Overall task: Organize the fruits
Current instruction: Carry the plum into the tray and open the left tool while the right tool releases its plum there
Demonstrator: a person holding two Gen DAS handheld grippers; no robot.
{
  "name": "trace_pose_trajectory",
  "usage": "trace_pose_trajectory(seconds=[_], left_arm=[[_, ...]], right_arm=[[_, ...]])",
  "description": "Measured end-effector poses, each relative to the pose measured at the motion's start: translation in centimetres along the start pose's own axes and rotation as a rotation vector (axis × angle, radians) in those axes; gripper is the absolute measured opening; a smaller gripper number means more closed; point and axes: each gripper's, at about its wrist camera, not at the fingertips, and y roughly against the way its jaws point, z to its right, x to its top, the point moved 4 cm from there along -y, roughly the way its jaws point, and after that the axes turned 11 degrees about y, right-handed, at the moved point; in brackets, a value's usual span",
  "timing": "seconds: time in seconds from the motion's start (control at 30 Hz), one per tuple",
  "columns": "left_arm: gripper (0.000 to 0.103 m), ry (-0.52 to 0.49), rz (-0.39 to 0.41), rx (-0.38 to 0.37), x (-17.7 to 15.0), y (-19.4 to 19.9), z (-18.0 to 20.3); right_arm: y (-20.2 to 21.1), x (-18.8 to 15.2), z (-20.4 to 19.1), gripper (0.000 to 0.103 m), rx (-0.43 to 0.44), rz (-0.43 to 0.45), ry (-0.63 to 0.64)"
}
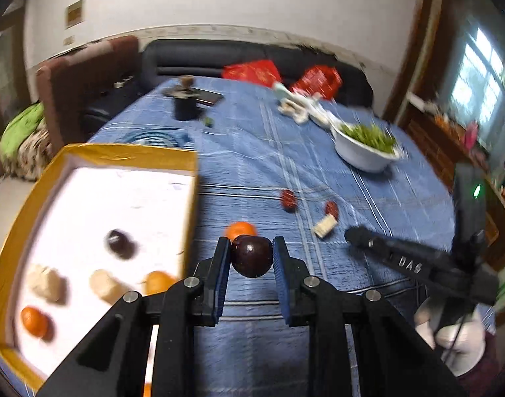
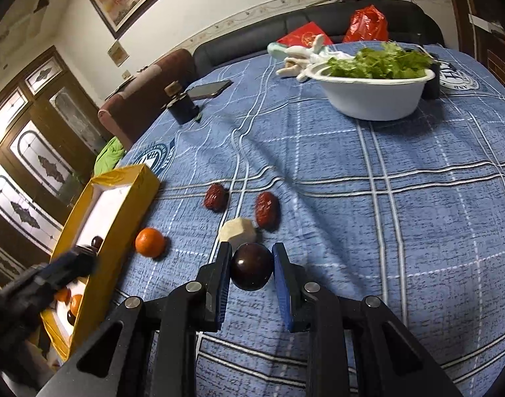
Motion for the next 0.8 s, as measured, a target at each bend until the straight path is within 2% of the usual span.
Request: trace_pose_trajectory(seconds=[0.17,0.27,0.4,0.5,0.67,0.8], left_arm=[[0.025,0.094,0.035,0.064,-0.2,2.5,-5.4],[0.025,0.156,0.047,0.103,-0.4,4.0,-9.0],[0.025,0.25,0.056,0.136,-0.6,5.6,-13.4],[0.025,0.303,0.068,0.137,-0.8,6.3,-16.2],[0.025,0.346,0.064,0.131,-1.5,6.6,-18.6],[0.025,0.367,0.048,0.114,-2.2,6.4,-19.9]], right_arm=[[-1.4,-1.1,-1.2,0.027,-0.021,-0.045,0.027],[-1.1,-1.0,-2.2,0.027,-0.039,-0.039,0.05],[-0.3,-0.9,-5.1,0.028,-0.001,-0.029,0.075],[-0.2,-0.9,-9.0,0.028,0.052,-0.047,0.125],[-1.1,-0.8,-16.7,0.029,0.125,-0.083,0.275],[-2.5,-1.4,-20.9,0.029,0.172,-0.126,0.337]])
